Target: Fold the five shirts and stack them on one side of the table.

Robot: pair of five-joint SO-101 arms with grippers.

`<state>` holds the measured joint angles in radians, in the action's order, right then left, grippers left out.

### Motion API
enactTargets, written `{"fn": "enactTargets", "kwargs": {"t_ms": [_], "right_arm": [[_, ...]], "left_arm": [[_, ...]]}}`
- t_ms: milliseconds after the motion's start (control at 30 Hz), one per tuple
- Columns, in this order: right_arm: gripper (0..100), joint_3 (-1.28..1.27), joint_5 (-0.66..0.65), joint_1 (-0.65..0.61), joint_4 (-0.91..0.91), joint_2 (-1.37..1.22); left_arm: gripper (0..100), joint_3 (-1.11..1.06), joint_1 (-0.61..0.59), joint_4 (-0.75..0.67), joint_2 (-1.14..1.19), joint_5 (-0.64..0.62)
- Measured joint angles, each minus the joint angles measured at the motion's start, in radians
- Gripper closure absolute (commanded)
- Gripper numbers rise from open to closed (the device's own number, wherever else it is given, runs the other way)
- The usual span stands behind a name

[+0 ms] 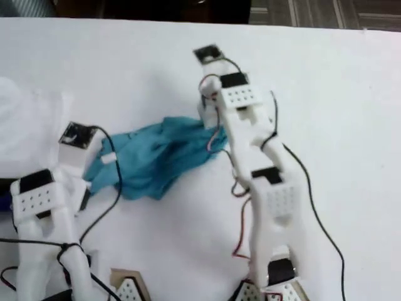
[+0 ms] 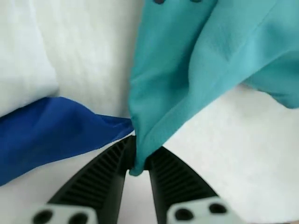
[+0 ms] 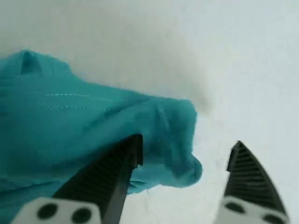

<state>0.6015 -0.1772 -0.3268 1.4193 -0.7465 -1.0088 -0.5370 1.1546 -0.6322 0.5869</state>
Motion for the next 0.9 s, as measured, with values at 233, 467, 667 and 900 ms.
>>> {"fn": "enactTargets", "kwargs": {"t_ms": [233,467,667,900], "right_arm": [[98.1,0.33,0.0,0.008,0.308,-0.161],[97.9,0.411,0.0,0.1,0.325,-0.066],[97.9,0.215,-0.064,0.124,0.327,0.269],[97.9,-0.299,-0.216,0.126,0.316,0.712]], "left_arm": [[97,0.0,0.0,-0.002,0.0,0.002],[97,0.0,0.0,-0.002,0.0,0.002],[97,0.12,0.026,0.137,0.0,-0.014],[97,0.371,0.259,0.345,0.0,-0.138]]}}
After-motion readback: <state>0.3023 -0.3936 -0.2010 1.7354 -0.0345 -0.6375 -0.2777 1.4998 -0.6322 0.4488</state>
